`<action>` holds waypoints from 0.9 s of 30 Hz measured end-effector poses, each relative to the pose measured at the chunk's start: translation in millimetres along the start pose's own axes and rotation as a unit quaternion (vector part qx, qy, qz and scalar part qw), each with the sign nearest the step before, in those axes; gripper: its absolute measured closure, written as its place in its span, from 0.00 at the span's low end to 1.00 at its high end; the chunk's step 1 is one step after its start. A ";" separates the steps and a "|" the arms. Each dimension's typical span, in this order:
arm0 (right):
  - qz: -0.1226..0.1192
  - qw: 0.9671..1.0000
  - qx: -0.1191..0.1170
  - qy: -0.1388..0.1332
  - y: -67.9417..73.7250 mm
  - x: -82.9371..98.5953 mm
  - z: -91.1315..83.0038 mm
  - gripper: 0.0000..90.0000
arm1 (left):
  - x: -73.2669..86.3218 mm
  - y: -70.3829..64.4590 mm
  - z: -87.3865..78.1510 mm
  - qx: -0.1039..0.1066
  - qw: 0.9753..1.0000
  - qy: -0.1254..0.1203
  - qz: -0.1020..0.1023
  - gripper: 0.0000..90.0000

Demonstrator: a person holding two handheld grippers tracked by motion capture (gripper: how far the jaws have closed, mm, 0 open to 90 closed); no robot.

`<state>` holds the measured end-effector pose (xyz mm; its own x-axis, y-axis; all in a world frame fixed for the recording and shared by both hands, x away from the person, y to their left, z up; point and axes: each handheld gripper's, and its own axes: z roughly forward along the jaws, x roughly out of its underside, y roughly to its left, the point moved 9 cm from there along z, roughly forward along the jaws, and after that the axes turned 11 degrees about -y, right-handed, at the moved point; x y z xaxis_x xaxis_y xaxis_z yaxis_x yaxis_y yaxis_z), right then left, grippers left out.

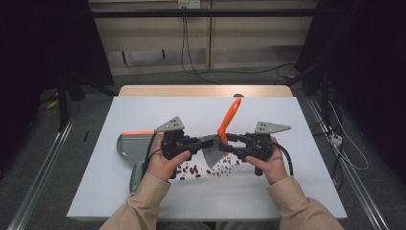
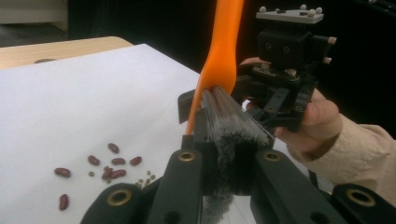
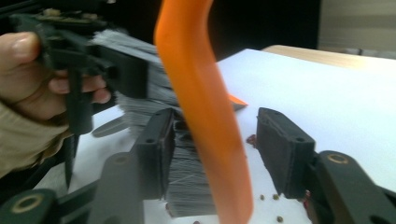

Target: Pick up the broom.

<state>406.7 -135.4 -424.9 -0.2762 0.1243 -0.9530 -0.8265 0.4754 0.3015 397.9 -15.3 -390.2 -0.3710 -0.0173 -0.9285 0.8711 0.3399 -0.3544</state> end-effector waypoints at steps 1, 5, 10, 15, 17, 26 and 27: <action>0.000 1.000 -0.013 0.001 3.4 0.2 0.1 0.60 | 0.0 -0.5 0.2 0.001 1.000 0.000 0.000 0.95; -0.019 1.000 -0.016 0.007 4.5 1.1 -0.6 0.65 | 0.0 -0.8 0.3 0.008 1.000 -0.002 0.001 0.95; -0.035 0.998 -0.032 0.043 12.3 6.8 -2.3 0.77 | -4.7 0.6 -1.6 0.013 1.000 -0.019 -0.009 0.95; -0.033 0.998 -0.024 0.044 13.4 4.0 -3.1 0.77 | -6.8 3.2 -1.8 0.011 0.999 -0.033 -0.009 0.93; -0.029 0.998 -0.026 0.044 13.7 3.3 -3.8 0.77 | -7.4 3.2 -2.0 0.011 0.999 -0.036 -0.007 0.93; -0.008 0.999 -0.032 0.036 14.7 -0.2 -7.1 0.77 | -5.4 4.9 -3.4 0.014 0.999 -0.031 -0.002 0.90; -0.007 0.999 -0.034 0.035 14.4 -0.6 -7.5 0.77 | -4.9 5.5 -3.4 0.014 0.999 -0.029 -0.001 0.90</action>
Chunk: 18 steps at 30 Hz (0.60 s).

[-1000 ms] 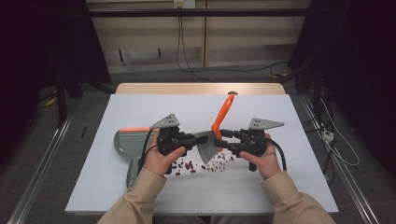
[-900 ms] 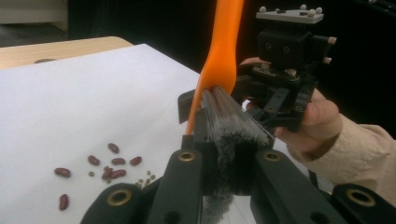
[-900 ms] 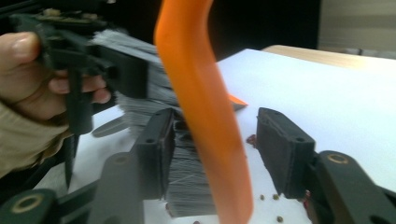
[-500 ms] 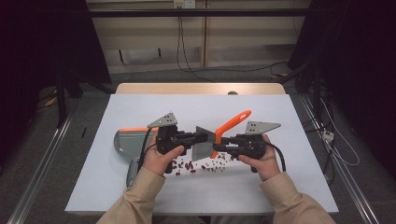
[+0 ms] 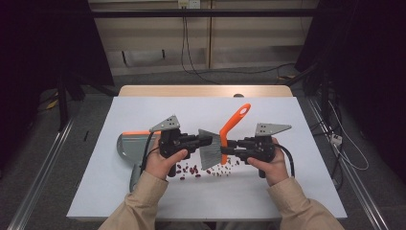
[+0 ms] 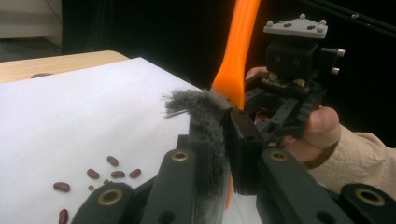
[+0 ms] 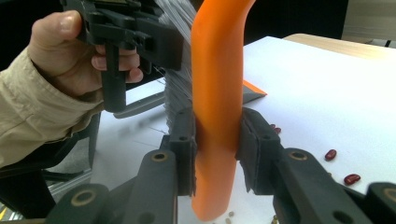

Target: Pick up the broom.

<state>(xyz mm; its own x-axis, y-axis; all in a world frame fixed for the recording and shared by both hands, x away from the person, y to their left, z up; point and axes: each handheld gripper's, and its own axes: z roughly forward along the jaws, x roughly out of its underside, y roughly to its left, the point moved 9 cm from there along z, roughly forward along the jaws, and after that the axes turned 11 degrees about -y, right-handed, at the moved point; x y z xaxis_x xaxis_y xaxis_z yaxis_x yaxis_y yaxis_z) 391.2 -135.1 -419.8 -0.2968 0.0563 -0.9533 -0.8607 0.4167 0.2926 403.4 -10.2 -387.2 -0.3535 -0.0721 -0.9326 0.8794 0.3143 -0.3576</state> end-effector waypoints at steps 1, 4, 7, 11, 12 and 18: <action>0.001 1.000 0.002 0.001 -0.3 -0.1 -0.6 0.77 | 0.3 0.4 0.0 -0.001 1.000 0.001 0.002 0.90; 0.006 1.000 0.000 0.000 -0.4 -0.9 -1.8 0.77 | 1.5 1.1 -0.1 -0.004 1.000 0.005 0.007 0.89; 0.011 1.000 0.000 -0.001 -1.2 -1.4 -3.2 0.77 | 3.2 1.6 -0.3 -0.004 1.000 0.011 0.010 0.89; 0.011 1.000 0.000 0.001 -1.0 -1.3 -3.9 0.77 | 6.1 0.6 -0.7 0.000 1.000 0.022 0.009 0.89; 0.016 1.000 -0.003 0.000 -1.1 -1.2 -4.4 0.77 | 6.1 -0.1 -0.7 0.001 1.000 0.022 0.007 0.91; 0.033 0.999 -0.021 -0.025 -0.1 -3.8 -3.3 0.76 | -1.3 -6.5 -2.4 0.021 0.999 -0.009 -0.025 0.96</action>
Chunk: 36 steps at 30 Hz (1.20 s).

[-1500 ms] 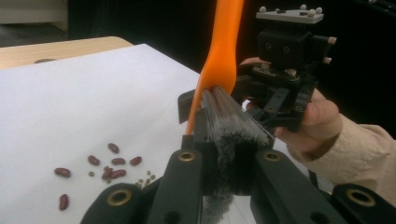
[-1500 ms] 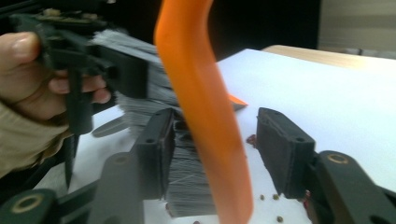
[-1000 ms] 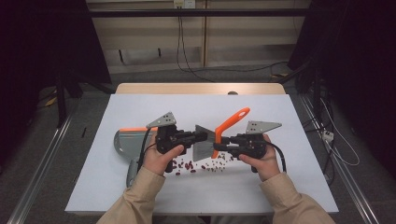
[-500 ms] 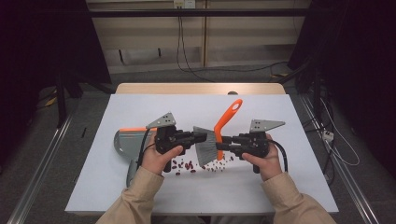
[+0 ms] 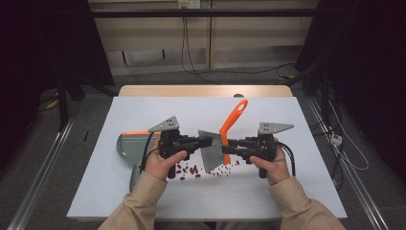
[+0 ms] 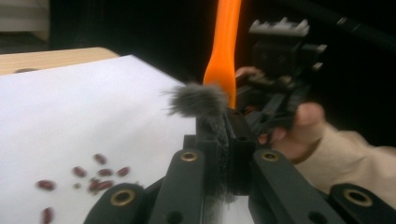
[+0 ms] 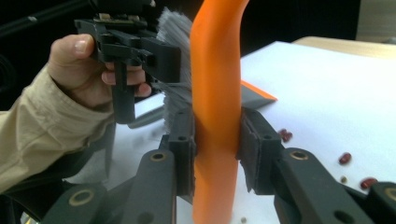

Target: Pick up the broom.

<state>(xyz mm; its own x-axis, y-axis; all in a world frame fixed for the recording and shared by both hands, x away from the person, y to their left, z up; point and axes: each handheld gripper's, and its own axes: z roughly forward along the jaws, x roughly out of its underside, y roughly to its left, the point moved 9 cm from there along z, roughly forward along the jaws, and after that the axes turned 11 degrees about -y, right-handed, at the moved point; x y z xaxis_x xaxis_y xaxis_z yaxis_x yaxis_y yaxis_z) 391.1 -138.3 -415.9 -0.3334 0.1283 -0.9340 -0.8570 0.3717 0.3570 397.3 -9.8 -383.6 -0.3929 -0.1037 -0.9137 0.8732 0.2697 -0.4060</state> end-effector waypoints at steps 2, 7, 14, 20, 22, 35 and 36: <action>0.002 1.000 -0.010 -0.016 1.4 -3.0 0.7 0.73 | -2.6 -2.9 -0.3 0.012 1.000 -0.007 -0.009 0.97; 0.004 0.999 -0.032 -0.028 5.2 -2.3 5.1 0.68 | 1.6 -9.4 4.6 0.037 0.999 -0.002 -0.018 0.97; -0.019 1.000 -0.019 -0.012 7.8 -2.1 5.5 0.78 | 1.4 -1.7 5.0 0.027 1.000 -0.011 -0.008 0.96; -0.005 1.000 0.014 0.022 -0.1 -2.3 -0.9 0.78 | 4.8 7.3 5.0 -0.006 0.999 0.003 0.032 0.82; 0.005 0.999 0.029 0.030 -3.4 -3.9 -3.8 0.78 | 3.8 11.4 2.7 -0.022 0.999 0.003 0.039 0.78; -0.043 0.980 0.168 0.096 -36.3 -10.2 -31.3 0.78 | 0.9 30.0 -13.0 -0.098 0.990 0.037 0.093 0.39; -0.044 0.979 0.174 0.100 -37.9 -11.0 -33.1 0.78 | 0.8 30.5 -13.5 -0.102 0.989 0.039 0.100 0.37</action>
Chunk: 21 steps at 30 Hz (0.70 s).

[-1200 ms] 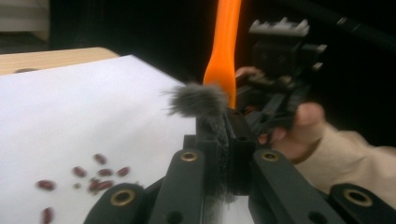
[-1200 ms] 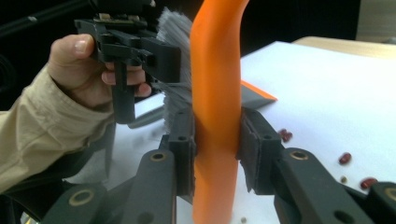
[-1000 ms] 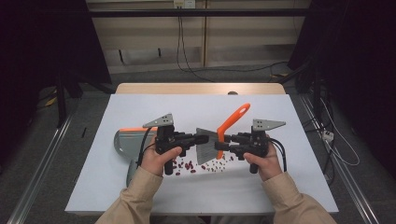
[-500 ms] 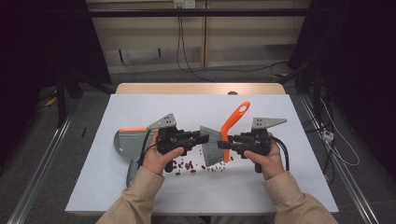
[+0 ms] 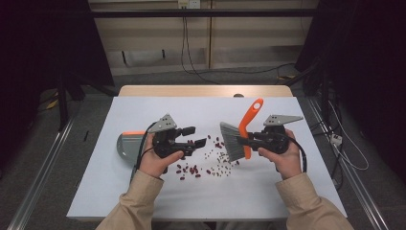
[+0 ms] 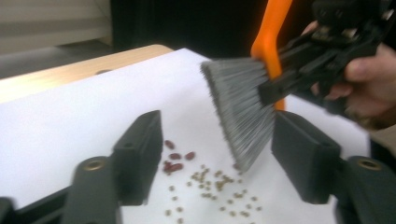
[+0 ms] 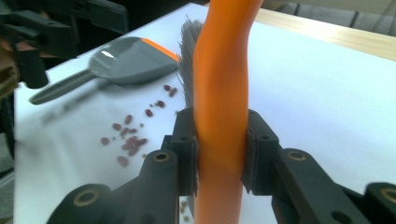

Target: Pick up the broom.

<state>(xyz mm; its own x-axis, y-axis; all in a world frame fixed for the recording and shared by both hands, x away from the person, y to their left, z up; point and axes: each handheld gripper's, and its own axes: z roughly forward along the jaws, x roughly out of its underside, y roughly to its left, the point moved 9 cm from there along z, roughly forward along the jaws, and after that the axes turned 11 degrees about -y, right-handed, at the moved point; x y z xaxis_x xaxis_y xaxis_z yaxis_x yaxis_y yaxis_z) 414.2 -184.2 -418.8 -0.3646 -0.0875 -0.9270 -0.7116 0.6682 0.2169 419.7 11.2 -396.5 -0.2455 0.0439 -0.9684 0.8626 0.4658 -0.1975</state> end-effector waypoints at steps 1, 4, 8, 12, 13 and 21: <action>0.004 1.000 0.003 0.001 -1.2 -0.4 -1.1 0.78 | 0.5 0.6 -0.7 -0.005 1.000 0.006 0.008 0.34; 0.003 0.999 0.030 0.015 -9.4 -1.0 -6.2 0.78 | 1.9 4.3 -3.8 -0.018 0.999 0.015 0.023 0.29; 0.002 0.999 0.047 0.027 -18.5 -2.1 -15.6 0.78 | 3.1 11.1 -11.0 -0.030 0.999 0.023 0.027 0.23; -0.002 0.998 0.061 0.036 -26.5 -2.5 -23.4 0.78 | 2.7 17.5 -19.0 -0.039 0.999 0.023 0.028 0.19; -0.005 0.997 0.066 0.036 -28.1 -2.6 -24.3 0.78 | 3.1 19.6 -21.3 -0.043 0.998 0.024 0.029 0.18; -0.013 0.993 0.094 0.069 -40.6 1.3 -31.5 0.78 | 10.2 38.2 -45.5 -0.069 0.997 0.029 0.030 0.16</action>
<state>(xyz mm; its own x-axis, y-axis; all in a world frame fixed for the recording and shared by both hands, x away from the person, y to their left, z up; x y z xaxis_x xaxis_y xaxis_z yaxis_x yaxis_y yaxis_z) 423.7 -234.7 -419.1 -0.4355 -0.1978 -0.8782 -0.6016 0.7896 0.1205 430.0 69.7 -407.0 -0.2240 0.1236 -0.9667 0.8083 0.5778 -0.1134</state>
